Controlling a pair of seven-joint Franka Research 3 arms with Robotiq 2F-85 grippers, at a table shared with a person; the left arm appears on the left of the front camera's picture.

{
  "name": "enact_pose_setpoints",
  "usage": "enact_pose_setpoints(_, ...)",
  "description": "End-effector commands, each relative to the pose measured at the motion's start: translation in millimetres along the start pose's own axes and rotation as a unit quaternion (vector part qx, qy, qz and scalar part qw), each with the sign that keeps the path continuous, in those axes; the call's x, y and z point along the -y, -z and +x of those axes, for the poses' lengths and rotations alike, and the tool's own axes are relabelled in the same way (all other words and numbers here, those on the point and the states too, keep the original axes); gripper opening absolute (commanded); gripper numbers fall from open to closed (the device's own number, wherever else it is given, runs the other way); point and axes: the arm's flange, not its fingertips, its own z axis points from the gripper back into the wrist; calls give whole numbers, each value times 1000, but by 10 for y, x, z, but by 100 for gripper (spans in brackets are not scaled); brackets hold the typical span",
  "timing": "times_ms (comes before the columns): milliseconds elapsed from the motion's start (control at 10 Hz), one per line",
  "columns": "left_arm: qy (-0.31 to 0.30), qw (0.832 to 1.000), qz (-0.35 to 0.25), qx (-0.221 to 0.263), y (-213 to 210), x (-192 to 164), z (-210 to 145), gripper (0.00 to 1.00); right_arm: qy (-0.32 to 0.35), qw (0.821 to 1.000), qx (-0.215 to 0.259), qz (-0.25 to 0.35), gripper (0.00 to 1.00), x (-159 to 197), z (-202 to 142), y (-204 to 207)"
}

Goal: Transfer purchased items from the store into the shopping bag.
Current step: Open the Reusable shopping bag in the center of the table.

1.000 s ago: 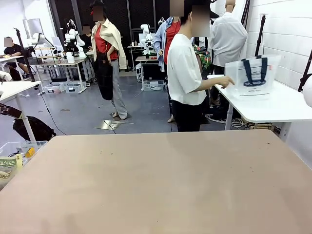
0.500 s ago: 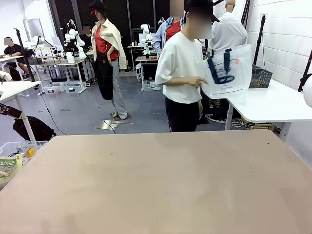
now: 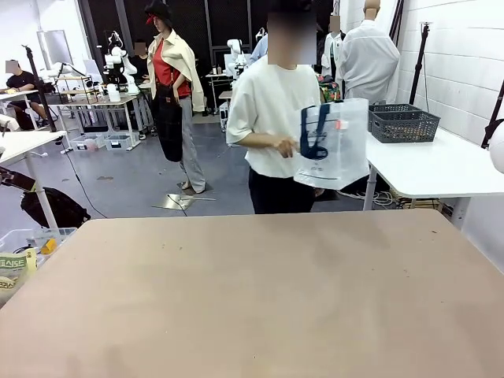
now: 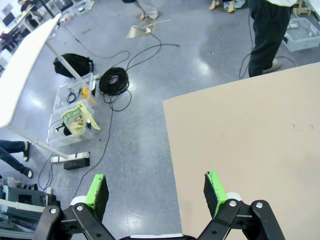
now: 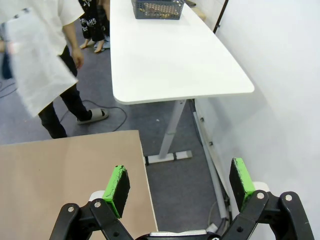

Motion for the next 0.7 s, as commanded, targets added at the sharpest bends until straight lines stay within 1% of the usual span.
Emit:
enact_pose_setpoints(0,3,1000,0,0,-8,-24,-15,100,-6,1000,1,2,100,13,6,-7)
enact_pose_setpoints(600,3,1000,0,0,-8,-24,-15,100,-6,1000,1,2,100,13,6,-7)
